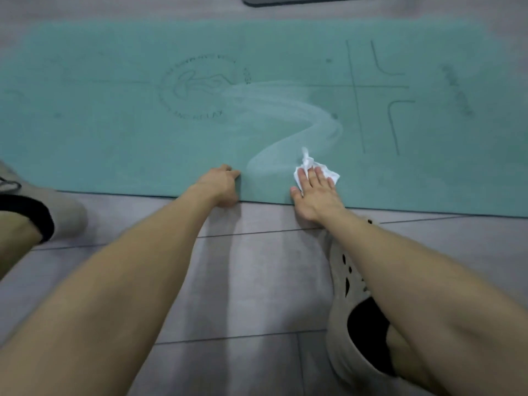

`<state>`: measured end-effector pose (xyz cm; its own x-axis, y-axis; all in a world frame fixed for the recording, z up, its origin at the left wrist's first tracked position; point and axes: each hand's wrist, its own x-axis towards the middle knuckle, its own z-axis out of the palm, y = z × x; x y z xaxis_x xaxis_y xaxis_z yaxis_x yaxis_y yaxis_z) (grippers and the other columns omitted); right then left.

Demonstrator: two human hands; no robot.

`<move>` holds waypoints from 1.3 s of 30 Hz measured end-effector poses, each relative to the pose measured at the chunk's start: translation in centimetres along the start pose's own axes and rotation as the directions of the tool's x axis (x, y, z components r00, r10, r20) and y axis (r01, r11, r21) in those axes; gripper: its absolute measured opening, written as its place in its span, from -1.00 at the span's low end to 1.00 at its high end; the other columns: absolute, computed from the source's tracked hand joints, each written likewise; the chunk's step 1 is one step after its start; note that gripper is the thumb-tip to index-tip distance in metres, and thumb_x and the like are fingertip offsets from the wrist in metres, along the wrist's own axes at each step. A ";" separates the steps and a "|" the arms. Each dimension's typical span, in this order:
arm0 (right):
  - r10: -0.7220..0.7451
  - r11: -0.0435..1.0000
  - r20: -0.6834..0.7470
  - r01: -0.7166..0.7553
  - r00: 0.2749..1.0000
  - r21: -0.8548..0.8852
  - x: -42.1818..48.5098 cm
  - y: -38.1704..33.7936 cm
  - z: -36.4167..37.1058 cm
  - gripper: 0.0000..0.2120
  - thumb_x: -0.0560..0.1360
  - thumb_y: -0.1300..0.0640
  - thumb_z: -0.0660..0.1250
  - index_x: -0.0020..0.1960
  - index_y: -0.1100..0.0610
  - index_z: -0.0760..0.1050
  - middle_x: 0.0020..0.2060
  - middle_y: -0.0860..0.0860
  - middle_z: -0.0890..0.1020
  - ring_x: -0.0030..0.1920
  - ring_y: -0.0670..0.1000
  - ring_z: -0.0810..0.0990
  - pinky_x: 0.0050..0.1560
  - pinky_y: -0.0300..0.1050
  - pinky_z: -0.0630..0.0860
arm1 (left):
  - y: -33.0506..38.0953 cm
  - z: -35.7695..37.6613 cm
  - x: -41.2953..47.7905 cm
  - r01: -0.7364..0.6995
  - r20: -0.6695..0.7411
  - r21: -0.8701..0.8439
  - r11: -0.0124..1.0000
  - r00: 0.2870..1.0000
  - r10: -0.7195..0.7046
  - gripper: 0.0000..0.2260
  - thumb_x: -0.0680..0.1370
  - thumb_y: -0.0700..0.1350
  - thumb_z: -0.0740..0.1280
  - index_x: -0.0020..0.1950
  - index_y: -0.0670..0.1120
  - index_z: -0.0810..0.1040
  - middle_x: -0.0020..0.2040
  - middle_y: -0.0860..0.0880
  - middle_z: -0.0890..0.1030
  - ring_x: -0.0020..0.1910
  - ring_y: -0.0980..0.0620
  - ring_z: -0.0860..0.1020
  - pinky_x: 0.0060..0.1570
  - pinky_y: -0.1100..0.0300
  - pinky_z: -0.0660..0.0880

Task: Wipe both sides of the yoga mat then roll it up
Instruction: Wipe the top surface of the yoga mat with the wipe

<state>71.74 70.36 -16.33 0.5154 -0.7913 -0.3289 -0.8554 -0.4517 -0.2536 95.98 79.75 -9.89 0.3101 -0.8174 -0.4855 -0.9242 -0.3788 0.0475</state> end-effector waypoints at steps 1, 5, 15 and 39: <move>0.023 1.000 -0.002 -0.023 1.000 0.012 0.0 -0.5 0.1 -0.34 0.72 -0.23 -0.10 0.73 0.00 -0.16 0.71 0.03 -0.15 0.70 0.07 -0.21 0.67 0.13 -0.22 | -0.1 0.1 -0.2 -0.004 -0.004 0.005 1.000 1.000 0.004 -0.36 0.53 0.05 0.40 0.60 0.00 0.34 0.58 -0.11 0.33 0.49 -0.22 0.41 0.48 -0.09 0.41; 0.075 0.996 0.003 -0.075 0.997 0.047 -0.6 -0.6 0.5 -0.35 0.72 -0.22 -0.11 0.73 -0.01 -0.17 0.71 0.03 -0.16 0.70 0.06 -0.22 0.67 0.14 -0.24 | -1.0 0.6 -0.2 -0.062 -0.007 0.021 0.998 0.998 0.063 -0.35 0.56 0.05 0.36 0.64 0.04 0.29 0.63 -0.09 0.28 0.52 -0.21 0.37 0.51 -0.10 0.37; 0.210 0.977 -0.074 -0.207 0.975 0.048 -1.4 -2.7 2.2 -0.30 0.69 -0.27 -0.12 0.73 0.00 -0.18 0.71 0.07 -0.17 0.69 0.08 -0.27 0.65 0.21 -0.29 | -2.8 0.1 0.6 -0.217 -0.078 0.099 0.971 0.971 0.225 -0.20 0.39 0.17 0.55 0.60 0.14 0.36 0.56 -0.02 0.38 0.48 -0.13 0.38 0.45 -0.04 0.43; -0.232 0.973 -0.098 0.230 0.968 -0.025 -4.1 -4.4 2.9 -0.37 0.71 -0.21 -0.21 0.73 -0.03 -0.07 0.72 -0.02 -0.02 0.70 -0.02 -0.19 0.67 0.17 -0.20 | -2.0 4.4 -1.6 -0.183 -0.346 0.387 0.904 0.880 0.326 -0.75 0.58 -0.11 0.28 0.24 -0.01 0.57 0.15 -0.01 0.72 -0.02 -0.14 0.72 -0.24 0.06 0.56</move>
<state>73.53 76.79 -16.48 0.6920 -0.7014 -0.1708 -0.7147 -0.6321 -0.2995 96.35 83.77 -13.07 0.0485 -0.9927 -0.1100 -0.9783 -0.0250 -0.2059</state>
